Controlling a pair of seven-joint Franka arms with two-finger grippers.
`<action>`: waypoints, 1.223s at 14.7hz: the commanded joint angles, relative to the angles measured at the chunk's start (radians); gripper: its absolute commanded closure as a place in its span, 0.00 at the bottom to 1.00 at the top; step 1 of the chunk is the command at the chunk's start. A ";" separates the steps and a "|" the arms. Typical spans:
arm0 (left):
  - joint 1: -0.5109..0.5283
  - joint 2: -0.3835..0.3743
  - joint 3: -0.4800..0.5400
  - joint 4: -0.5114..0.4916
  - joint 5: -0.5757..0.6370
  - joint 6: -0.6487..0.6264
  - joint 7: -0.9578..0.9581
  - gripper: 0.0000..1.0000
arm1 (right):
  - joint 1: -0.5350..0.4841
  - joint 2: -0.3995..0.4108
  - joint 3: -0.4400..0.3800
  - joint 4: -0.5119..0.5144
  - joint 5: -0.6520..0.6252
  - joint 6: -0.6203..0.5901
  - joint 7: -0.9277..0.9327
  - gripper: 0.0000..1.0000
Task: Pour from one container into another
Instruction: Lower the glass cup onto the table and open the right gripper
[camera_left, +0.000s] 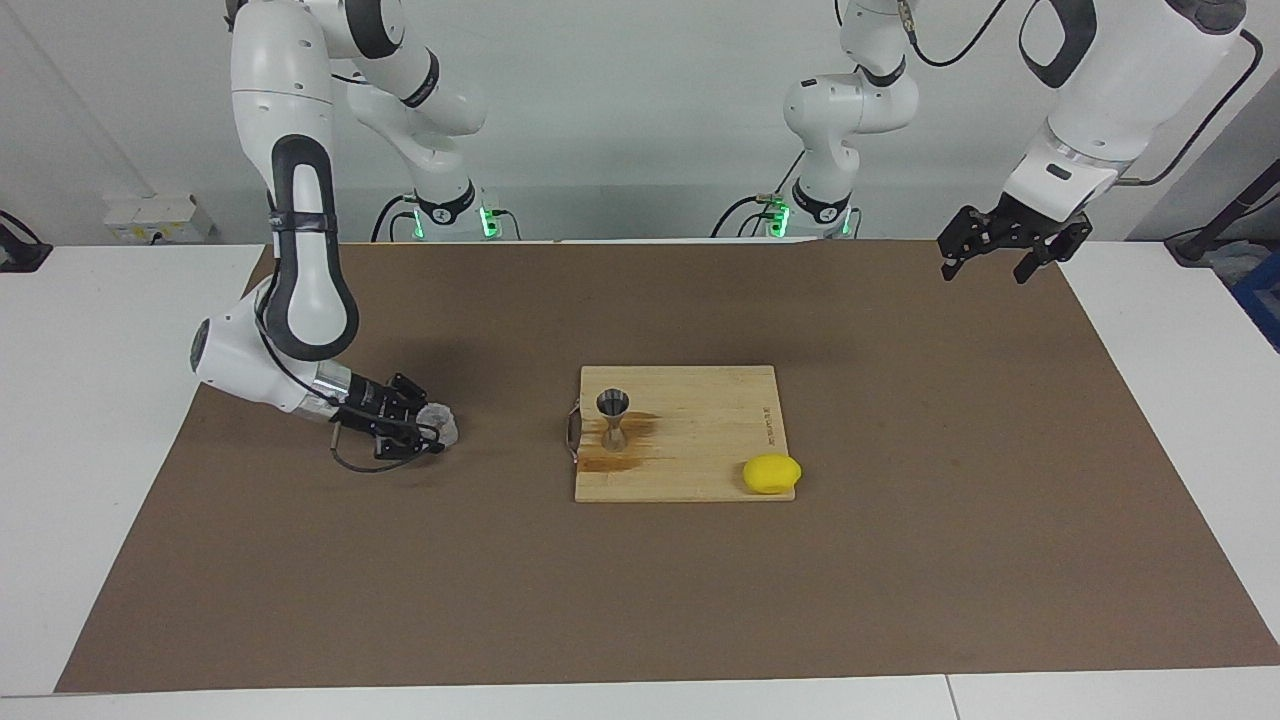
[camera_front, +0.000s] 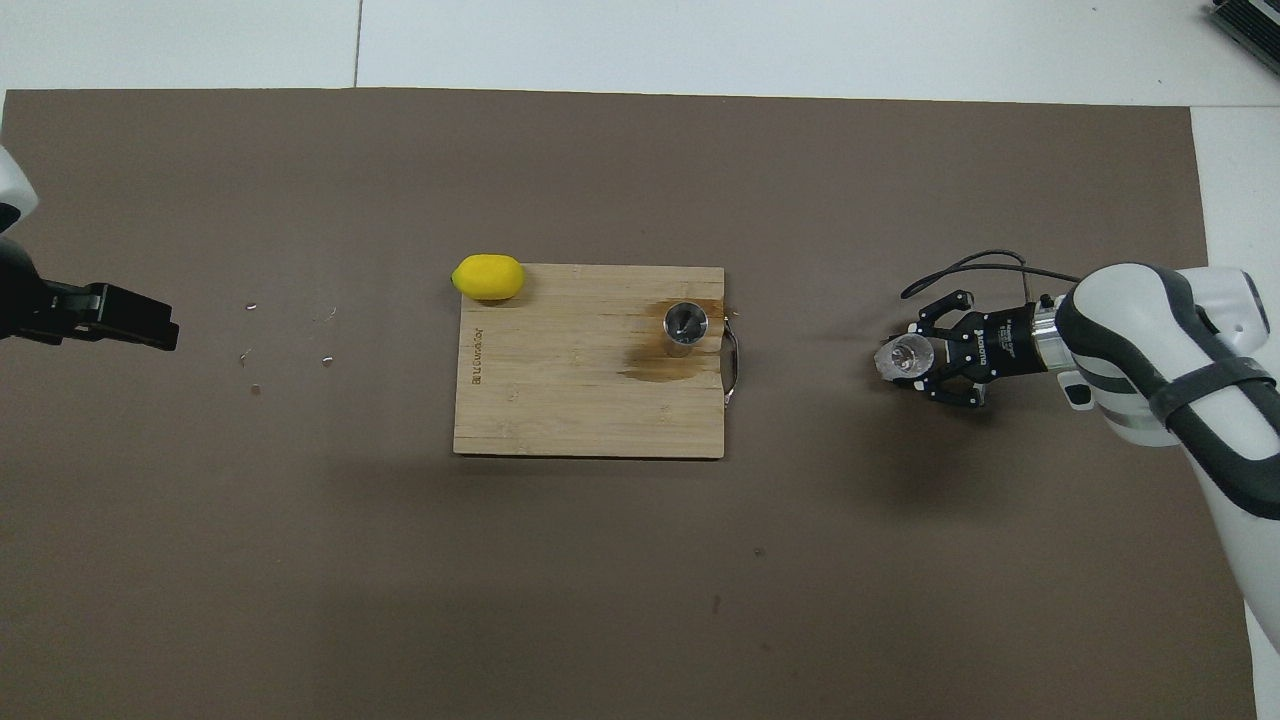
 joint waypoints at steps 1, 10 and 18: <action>0.011 -0.020 -0.007 -0.019 0.012 -0.006 0.007 0.00 | -0.002 -0.023 0.010 -0.043 0.024 0.038 -0.025 0.00; 0.011 -0.019 -0.007 -0.019 0.011 -0.006 0.007 0.00 | -0.015 -0.230 0.006 -0.131 -0.232 0.024 -0.169 0.00; 0.011 -0.020 -0.007 -0.019 0.011 -0.006 0.007 0.00 | 0.005 -0.302 0.010 -0.122 -0.634 -0.097 -0.396 0.00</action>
